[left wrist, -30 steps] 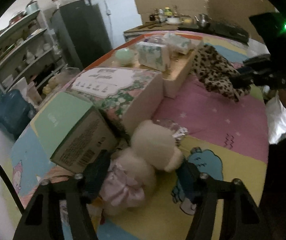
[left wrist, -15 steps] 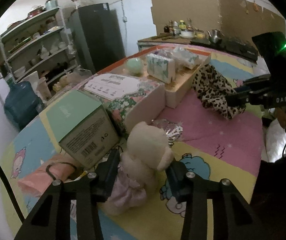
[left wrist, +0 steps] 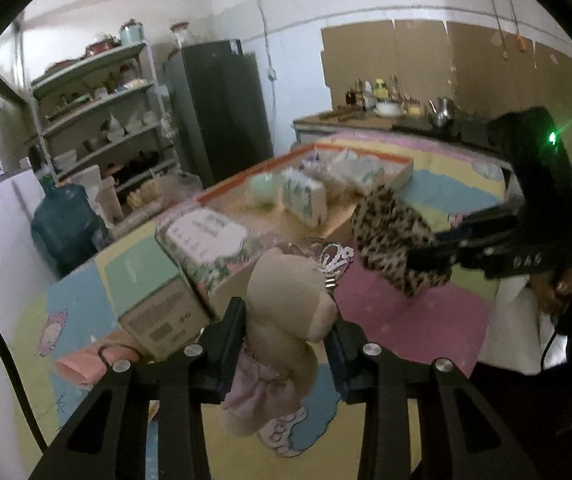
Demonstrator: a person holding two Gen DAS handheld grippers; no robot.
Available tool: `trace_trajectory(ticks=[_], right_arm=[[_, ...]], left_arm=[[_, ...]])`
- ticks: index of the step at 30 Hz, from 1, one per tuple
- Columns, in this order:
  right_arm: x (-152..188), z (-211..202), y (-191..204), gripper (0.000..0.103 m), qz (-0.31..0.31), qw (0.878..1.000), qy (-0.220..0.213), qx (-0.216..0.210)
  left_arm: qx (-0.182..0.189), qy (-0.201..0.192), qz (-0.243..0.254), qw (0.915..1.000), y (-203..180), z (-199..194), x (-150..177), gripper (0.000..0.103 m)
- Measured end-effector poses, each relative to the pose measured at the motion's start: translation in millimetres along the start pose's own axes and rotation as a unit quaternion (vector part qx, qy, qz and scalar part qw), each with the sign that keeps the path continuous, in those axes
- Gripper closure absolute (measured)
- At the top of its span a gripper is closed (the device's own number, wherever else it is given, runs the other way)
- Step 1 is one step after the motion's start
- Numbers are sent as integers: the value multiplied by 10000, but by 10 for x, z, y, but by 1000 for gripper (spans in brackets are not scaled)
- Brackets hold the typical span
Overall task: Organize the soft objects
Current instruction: 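Carry the plush bear and leopard pouch in both grippers over the tray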
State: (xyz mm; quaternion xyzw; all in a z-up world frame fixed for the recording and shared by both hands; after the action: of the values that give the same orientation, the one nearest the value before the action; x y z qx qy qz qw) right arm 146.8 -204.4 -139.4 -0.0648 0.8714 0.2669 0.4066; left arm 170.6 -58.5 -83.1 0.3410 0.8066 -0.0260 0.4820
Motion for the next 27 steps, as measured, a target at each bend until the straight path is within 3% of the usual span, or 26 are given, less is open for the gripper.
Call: trace_trajectory(ticks=[5,9,27], right_arm=[[-29,-95,-21,79,40,9999,-133,7],[-52,-175,-46,79,77,9997,-249,10],[-193,-661,-341,79,254,9964,-802,129]], left_arm=[[-183,-197,-122,9996,-133,-158,-155,65],[-242,-134,-261,9993,-268,-201,-259,65],[-800,11,-1451,9862,-408,82,-662,65]])
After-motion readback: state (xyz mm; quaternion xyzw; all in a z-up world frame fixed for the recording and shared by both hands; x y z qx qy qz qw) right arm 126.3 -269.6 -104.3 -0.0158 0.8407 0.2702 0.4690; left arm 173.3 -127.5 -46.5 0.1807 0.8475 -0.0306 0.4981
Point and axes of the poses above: each gripper's, at about its wrist camera, not at the fingertips, and z roughly the way its jaws point, y to its left, x to its underside, the point moved 6 cm from there along z, roughly the way its jaws point, and after that the axes turned 13 degrees about -x, right-handed, at the moved point
